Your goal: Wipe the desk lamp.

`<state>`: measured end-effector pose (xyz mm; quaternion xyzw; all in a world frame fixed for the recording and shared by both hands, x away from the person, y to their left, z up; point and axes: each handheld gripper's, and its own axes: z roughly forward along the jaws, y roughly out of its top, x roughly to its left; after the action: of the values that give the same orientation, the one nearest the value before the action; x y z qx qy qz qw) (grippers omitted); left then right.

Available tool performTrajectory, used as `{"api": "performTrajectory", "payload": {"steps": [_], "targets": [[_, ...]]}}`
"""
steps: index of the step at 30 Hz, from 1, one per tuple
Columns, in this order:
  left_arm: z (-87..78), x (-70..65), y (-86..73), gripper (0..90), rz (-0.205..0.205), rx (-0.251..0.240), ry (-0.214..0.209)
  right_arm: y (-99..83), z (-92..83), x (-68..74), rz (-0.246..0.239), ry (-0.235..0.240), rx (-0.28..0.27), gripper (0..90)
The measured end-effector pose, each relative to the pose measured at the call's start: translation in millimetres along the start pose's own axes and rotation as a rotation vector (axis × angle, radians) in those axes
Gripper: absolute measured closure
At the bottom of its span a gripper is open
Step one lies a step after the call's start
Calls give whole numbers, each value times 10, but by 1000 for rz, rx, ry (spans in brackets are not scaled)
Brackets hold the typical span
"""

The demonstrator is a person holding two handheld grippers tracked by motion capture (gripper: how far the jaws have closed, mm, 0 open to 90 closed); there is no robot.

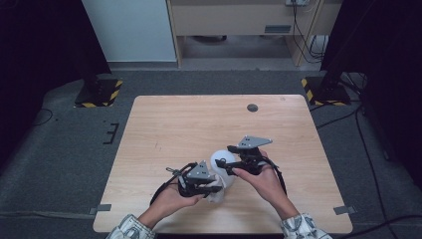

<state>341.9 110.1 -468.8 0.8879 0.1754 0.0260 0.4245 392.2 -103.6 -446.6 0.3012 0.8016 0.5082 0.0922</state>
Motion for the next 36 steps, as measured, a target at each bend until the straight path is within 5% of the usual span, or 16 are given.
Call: {"api": "performTrajectory", "payload": {"steps": [5,13,20,30,36], "targets": [[-59,-32,60,776,4,-77,-20,1,0,2,2,0,0,270],[129,-33,-37,776,28,15,5,-5,3,-9,4,5,-4,270],[35,-84,45,776,28,-52,8,-1,0,-4,1,4,0,270],[91,-39,-14,772,13,-10,8,100,-69,-8,-72,-42,40,371],[110,-19,-39,771,14,13,18,87,-166,-104,-63,-46,59,398]]}}
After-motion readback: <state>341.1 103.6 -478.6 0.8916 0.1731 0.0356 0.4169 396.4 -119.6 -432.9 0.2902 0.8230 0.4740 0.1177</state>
